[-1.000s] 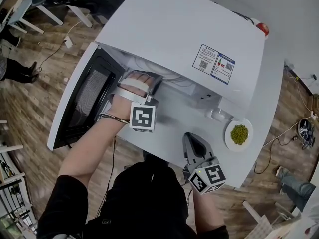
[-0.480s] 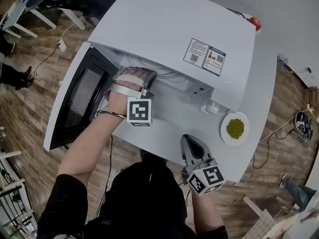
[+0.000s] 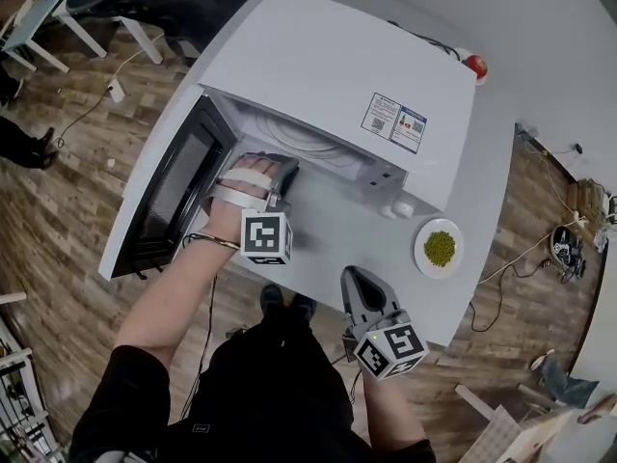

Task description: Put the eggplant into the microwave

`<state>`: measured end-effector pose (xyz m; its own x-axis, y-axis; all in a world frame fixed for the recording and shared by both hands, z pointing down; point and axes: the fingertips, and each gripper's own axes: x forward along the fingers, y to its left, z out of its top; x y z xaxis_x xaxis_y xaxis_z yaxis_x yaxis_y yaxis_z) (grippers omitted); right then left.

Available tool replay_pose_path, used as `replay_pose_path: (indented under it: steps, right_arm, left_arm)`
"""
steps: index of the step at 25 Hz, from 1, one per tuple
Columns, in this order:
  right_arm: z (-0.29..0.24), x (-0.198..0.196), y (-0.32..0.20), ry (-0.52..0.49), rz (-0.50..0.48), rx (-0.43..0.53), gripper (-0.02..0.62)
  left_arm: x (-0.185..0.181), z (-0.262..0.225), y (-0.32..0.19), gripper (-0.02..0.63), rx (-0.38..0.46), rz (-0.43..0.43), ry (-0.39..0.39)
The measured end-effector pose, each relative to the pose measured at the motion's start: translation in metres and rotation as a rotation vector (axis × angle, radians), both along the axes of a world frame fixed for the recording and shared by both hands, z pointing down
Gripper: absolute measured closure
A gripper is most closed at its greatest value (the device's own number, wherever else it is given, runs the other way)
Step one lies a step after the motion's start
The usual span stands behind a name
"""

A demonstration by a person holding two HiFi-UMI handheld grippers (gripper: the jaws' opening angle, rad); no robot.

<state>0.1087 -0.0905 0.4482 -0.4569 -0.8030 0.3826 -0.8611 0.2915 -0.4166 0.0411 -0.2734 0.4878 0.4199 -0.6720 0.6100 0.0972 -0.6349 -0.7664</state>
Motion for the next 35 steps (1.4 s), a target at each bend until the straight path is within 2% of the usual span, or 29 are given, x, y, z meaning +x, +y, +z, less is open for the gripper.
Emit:
replay_pose_path:
  steps: [8,11,14,17,21,25,30,35]
  right_arm:
    - [-0.052,-0.03,0.013,0.034,-0.009,0.058,0.578]
    - [-0.071,-0.037,0.025,0.034,0.011,0.07,0.578]
    - [-0.085,-0.042,0.041,0.045,0.031,0.078,0.578]
    - [-0.085,-0.047,0.056,0.04,0.041,0.066,0.578]
    - [-0.089,-0.056,0.073,0.036,0.026,0.059,0.578]
    - [-0.106,-0.055,0.094,0.031,0.007,0.091,0.578]
    - [-0.118,-0.042,0.137,0.014,-0.017,0.133,0.579]
    - [-0.127,-0.025,0.193,0.006,-0.047,0.165,0.58]
  left_arm:
    - [-0.007,-0.038,0.056,0.568,-0.058,0.055,0.035]
    - [-0.01,-0.056,0.082,0.568,-0.086,0.072,0.083]
    - [-0.016,-0.083,0.105,0.569,-0.127,0.055,0.191]
    - [-0.023,-0.11,0.127,0.569,-0.189,0.022,0.335]
    - [-0.035,-0.139,0.158,0.569,-0.306,-0.05,0.504]
    - [-0.043,-0.151,0.201,0.569,-0.414,-0.102,0.592]
    - [-0.04,-0.16,0.259,0.569,-0.47,-0.14,0.656]
    - [-0.033,-0.181,0.326,0.569,-0.577,-0.231,0.825]
